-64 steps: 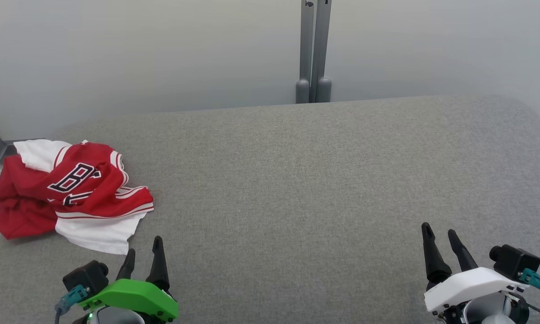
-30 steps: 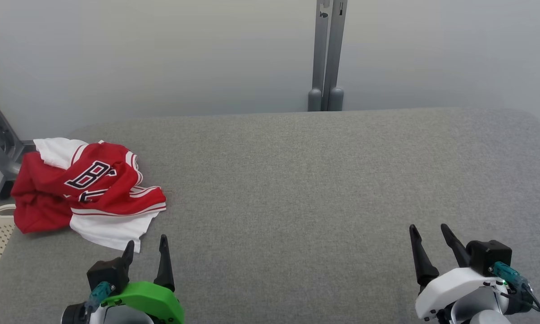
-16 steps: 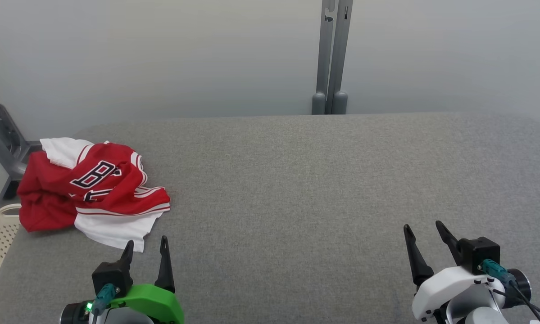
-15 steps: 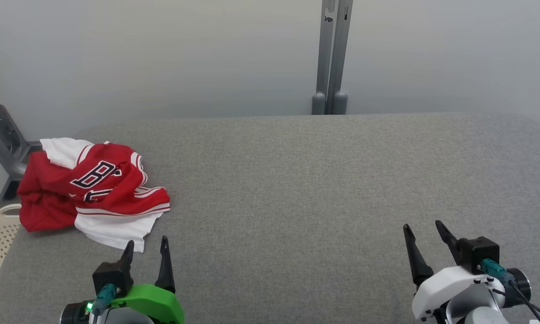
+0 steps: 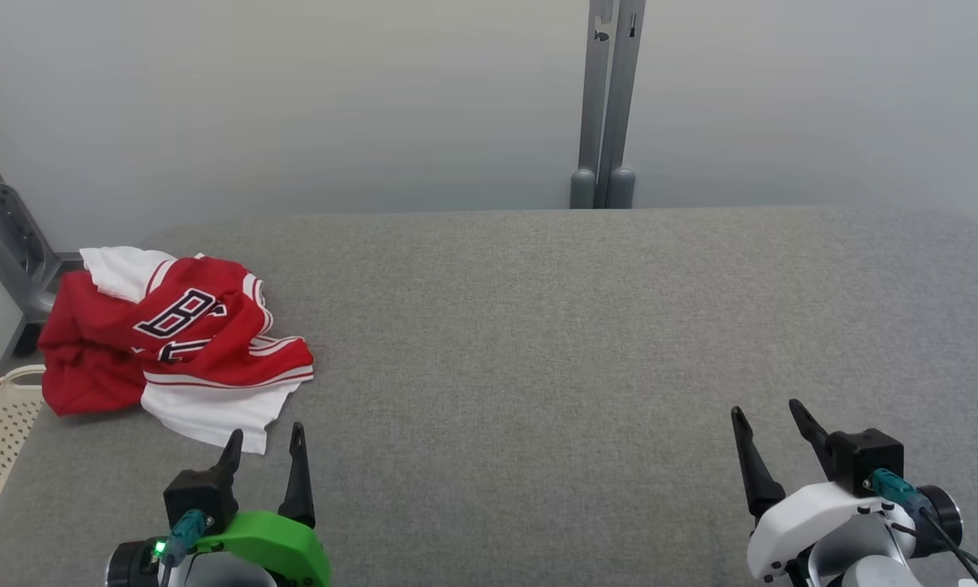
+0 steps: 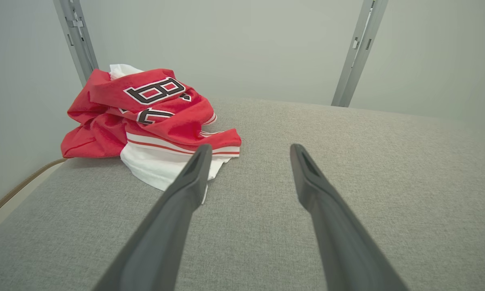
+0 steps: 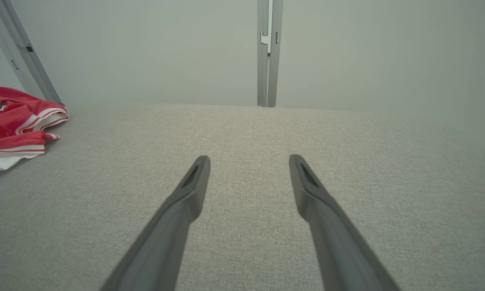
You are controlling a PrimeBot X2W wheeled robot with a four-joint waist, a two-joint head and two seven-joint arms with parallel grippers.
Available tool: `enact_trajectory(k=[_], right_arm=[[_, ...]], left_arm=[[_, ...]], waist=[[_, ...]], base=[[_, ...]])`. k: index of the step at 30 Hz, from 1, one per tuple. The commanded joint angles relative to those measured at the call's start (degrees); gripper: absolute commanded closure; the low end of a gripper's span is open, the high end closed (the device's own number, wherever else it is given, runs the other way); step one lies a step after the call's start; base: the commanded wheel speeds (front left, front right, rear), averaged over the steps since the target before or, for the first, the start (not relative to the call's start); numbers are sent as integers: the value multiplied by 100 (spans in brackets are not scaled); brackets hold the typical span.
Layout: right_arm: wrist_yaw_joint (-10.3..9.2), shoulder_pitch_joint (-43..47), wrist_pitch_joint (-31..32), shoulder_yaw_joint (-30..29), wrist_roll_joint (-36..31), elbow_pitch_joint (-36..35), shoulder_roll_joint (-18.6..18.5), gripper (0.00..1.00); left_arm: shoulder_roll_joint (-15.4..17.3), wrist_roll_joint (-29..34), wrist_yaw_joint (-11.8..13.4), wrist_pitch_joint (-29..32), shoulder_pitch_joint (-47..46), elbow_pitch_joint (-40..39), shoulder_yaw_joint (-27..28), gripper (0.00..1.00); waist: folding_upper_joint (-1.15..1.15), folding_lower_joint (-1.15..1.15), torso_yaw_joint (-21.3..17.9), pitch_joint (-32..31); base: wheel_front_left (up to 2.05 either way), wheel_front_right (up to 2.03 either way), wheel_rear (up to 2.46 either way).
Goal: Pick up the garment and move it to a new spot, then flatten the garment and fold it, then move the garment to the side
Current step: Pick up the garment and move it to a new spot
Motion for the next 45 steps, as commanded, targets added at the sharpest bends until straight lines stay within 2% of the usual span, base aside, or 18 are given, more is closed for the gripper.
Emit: enact_trajectory(k=[1, 8, 28, 37, 45], right_arm=[[0, 16, -28, -15, 46, -4, -30, 0], [0, 95, -51, -35, 101, -48, -29, 0], [0, -7, -222, 225, 484, 177, -29, 0], [0, -135, -288, 261, 485, 279, -30, 0], [0, -121, -282, 271, 489, 285, -30, 0]], left_arm=[[37, 11, -24, 4, -90, 26, -32, 0], [84, -2, -63, 9, -115, 17, -71, 0], [341, -121, -228, 496, -31, -154, -256, 0], [319, -155, -71, 474, -44, -283, -215, 0], [344, -194, -241, 959, -375, -138, -402, 0]], waist=[[0, 0, 58, 7], [0, 0, 460, 16], [0, 0, 2011, 72], [0, 0, 2260, 192], [0, 0, 2284, 265]], base=[[0, 0, 0], [0, 0, 0], [0, 0, 0], [0, 0, 0], [0, 0, 0]])
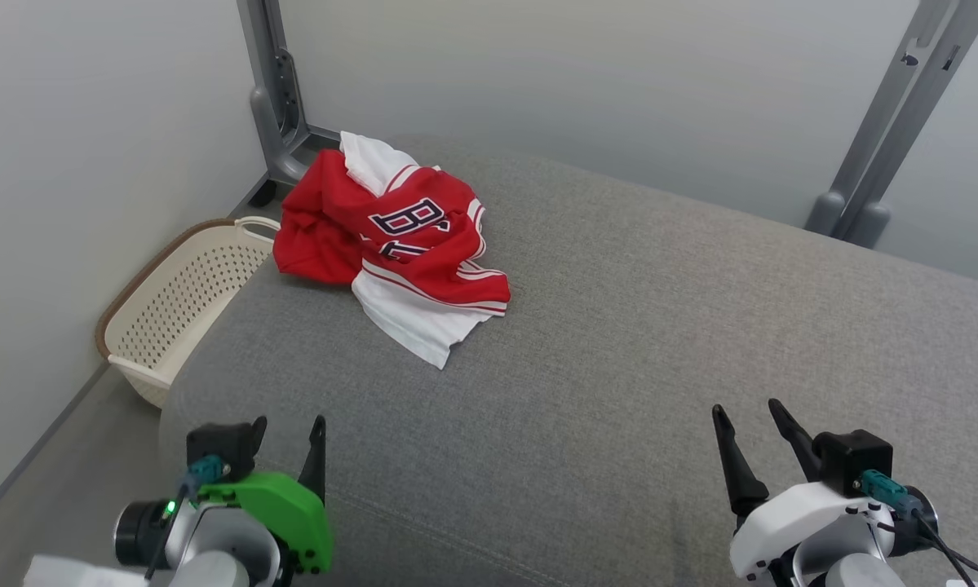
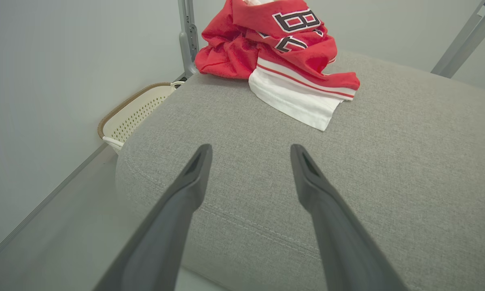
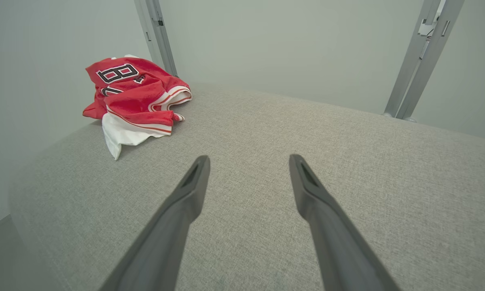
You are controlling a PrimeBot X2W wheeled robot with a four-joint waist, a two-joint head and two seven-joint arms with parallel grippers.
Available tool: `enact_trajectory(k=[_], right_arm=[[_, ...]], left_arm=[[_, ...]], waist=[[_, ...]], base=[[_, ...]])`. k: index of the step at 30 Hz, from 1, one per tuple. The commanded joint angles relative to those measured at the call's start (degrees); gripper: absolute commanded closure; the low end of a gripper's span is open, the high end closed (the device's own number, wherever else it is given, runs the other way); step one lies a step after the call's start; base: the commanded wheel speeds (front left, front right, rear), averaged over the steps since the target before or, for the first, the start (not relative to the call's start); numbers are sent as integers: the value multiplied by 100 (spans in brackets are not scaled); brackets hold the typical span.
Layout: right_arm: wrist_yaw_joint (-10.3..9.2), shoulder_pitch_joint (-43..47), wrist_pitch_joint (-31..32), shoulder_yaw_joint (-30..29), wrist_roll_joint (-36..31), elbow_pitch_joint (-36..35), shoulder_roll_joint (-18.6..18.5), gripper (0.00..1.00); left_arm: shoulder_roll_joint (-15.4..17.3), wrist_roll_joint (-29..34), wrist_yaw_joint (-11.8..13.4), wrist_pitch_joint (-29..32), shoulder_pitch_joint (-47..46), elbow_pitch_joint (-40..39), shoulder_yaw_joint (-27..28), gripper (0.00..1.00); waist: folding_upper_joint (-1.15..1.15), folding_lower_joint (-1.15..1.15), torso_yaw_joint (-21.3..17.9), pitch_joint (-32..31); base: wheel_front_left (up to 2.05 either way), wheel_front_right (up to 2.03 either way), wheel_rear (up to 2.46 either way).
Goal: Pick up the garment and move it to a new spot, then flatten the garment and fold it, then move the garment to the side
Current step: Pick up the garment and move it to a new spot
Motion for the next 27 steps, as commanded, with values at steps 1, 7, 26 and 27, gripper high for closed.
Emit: enact_trajectory(k=[1, 7, 26, 27], right_arm=[[0, 5, 10, -11, -21, -17, -32, 0], [0, -38, 250, -79, -229, -428, -33, 0], [-3, -278, 1437, -65, -1046, -2526, -32, 0], [-3, -272, 1453, -58, -1054, -2560, -32, 0]], left_arm=[[19, 20, -43, 109, -198, 27, -43, 0], [-61, -25, -324, 1271, -1536, 677, -273, 0], [-236, -6, -1036, 1196, -4645, 2611, -228, 0], [-220, 36, -1030, 1184, -4725, 2722, -253, 0]], waist=[[0, 0, -15, 42], [0, 0, -240, 422], [0, 0, -1061, 2546], [0, 0, -1077, 2577]], base=[[0, 0, 0], [0, 0, 0], [0, 0, 0], [0, 0, 0]])
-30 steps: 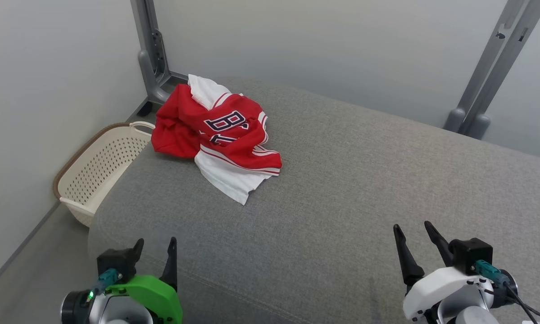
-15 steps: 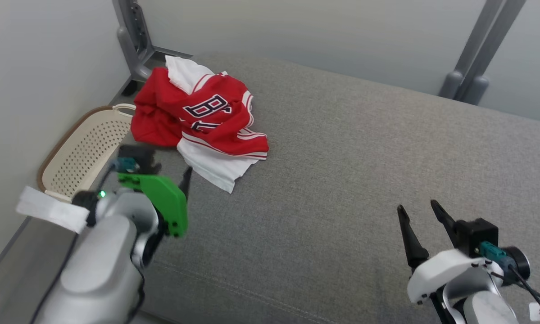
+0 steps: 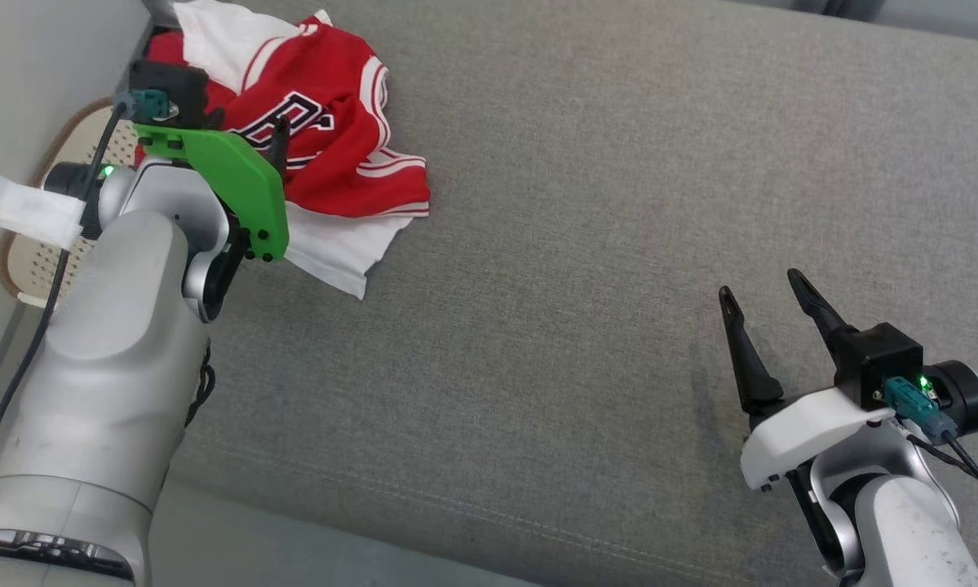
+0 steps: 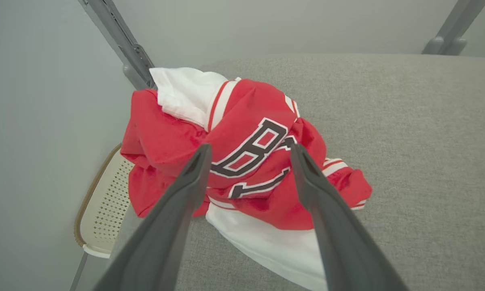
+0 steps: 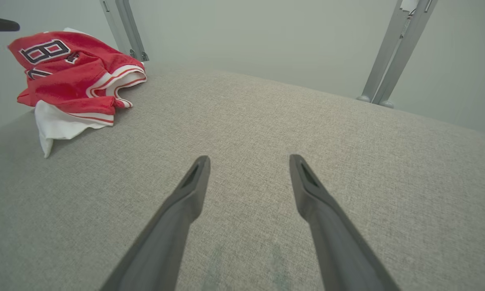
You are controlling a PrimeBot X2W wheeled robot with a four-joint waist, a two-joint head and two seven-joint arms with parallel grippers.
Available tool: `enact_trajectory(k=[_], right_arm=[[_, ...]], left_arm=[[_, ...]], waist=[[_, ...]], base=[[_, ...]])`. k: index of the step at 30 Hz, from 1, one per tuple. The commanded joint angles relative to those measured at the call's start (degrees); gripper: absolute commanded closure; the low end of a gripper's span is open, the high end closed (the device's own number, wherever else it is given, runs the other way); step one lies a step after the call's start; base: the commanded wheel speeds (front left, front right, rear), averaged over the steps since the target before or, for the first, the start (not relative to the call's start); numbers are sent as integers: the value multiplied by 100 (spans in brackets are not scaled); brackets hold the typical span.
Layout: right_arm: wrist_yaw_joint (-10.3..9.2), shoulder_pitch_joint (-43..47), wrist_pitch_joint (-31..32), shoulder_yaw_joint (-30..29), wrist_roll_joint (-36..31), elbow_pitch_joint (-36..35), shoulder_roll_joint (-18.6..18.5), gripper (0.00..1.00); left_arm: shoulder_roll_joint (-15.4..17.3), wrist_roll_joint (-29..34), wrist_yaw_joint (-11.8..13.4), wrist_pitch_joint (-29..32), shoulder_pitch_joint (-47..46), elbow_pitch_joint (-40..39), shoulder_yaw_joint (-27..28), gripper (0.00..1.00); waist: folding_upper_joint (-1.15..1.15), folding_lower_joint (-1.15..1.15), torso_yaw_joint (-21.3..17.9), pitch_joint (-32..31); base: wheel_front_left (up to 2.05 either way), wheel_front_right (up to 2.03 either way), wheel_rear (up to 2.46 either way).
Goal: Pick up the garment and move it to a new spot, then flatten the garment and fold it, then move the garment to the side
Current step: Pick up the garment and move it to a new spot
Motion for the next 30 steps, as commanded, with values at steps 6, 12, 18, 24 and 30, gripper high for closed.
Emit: enact_trajectory(k=[6, 12, 18, 24, 30], right_arm=[[-8, 1, 66, 41, -50, -159, -30, 0], [-8, 37, 83, 143, -17, -192, -30, 0], [-8, 107, 83, 231, 30, -129, -30, 0], [-8, 177, 88, 291, 99, -61, -29, 0], [-8, 223, 20, 324, 240, 80, -29, 0]], left_arm=[[14, 132, 134, 67, -436, 616, -75, 0], [69, 253, 403, 139, -655, 1056, -155, 0], [92, 373, 683, -10, -724, 1331, -232, 27], [45, 393, 673, -215, -721, 1546, -306, 100], [-102, 326, 537, -456, -734, 1626, -334, 100]], waist=[[0, -1, -432, 679], [0, -1, -508, 715], [0, -1, -600, 654], [0, -1, -657, 545], [0, -1, -628, 303]], base=[[0, 0, 0], [0, 0, 0], [0, 0, 0], [0, 0, 0], [0, 0, 0]])
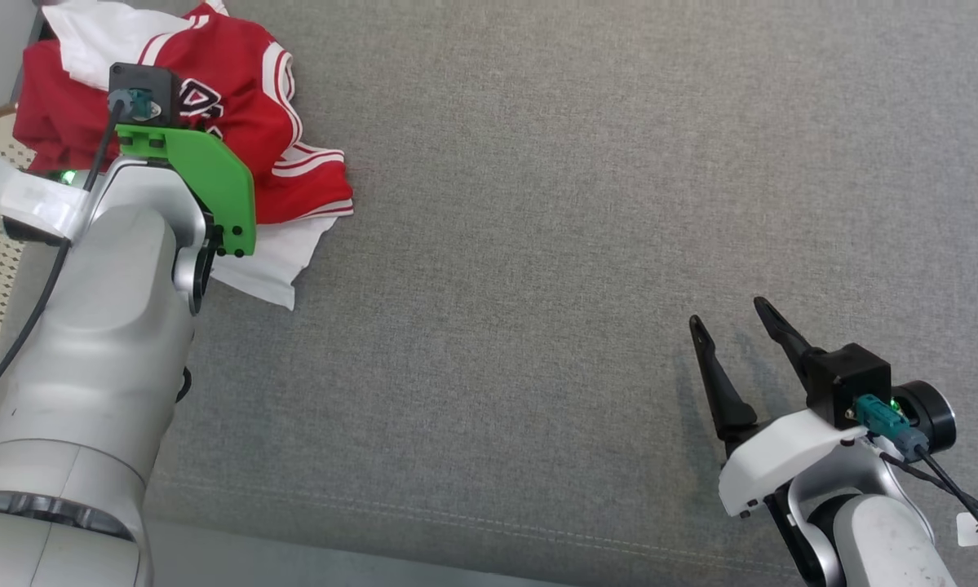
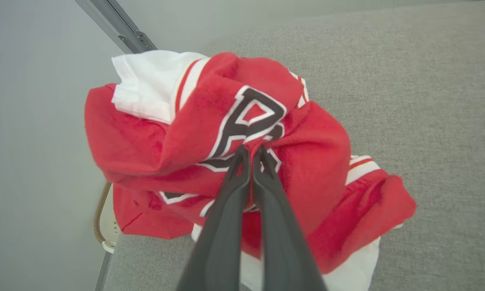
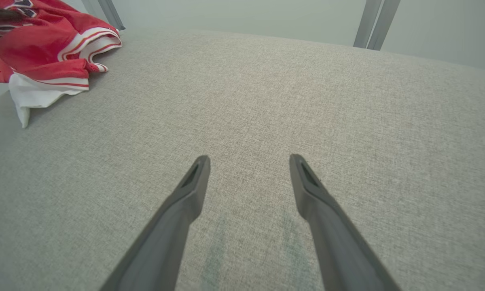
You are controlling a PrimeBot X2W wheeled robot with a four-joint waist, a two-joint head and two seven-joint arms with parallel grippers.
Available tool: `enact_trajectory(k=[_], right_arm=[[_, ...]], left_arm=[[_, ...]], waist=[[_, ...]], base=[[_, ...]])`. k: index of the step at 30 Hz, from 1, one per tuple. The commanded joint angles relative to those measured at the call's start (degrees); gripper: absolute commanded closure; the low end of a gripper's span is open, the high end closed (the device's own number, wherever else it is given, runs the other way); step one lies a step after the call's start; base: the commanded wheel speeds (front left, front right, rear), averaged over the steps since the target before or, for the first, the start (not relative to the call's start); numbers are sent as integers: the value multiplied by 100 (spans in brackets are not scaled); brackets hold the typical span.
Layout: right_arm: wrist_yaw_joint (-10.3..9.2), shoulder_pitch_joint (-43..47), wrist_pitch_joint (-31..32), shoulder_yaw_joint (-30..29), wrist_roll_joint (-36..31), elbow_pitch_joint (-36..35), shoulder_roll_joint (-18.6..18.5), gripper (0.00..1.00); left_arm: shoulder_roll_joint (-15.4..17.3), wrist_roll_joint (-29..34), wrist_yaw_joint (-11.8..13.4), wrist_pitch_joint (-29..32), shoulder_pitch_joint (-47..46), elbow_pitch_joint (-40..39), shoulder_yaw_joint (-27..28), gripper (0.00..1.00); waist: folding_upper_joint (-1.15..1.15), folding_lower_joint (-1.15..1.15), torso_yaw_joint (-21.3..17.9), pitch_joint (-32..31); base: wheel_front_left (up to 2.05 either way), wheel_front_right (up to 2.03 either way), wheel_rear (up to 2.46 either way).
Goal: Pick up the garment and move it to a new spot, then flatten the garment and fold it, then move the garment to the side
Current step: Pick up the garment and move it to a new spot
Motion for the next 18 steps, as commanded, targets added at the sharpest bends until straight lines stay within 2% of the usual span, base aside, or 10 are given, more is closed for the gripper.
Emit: enact_trajectory(k=[1, 9, 18], right_arm=[[-8, 63, -44, 25, 71, 48, -28, 0], [-8, 98, -228, 43, 303, 371, -28, 0], [-8, 253, -464, 18, 596, 727, -27, 0]], left_arm=[[-41, -5, -33, -137, -120, -20, -3, 100], [-365, -46, -276, -767, -428, -327, -66, 100], [-742, -156, -576, -1053, -571, -749, -312, 100]], waist=[[0, -1, 25, -149], [0, -1, -25, -701], [0, -1, -519, -1434]], base=[[0, 0, 0], [0, 0, 0], [0, 0, 0]])
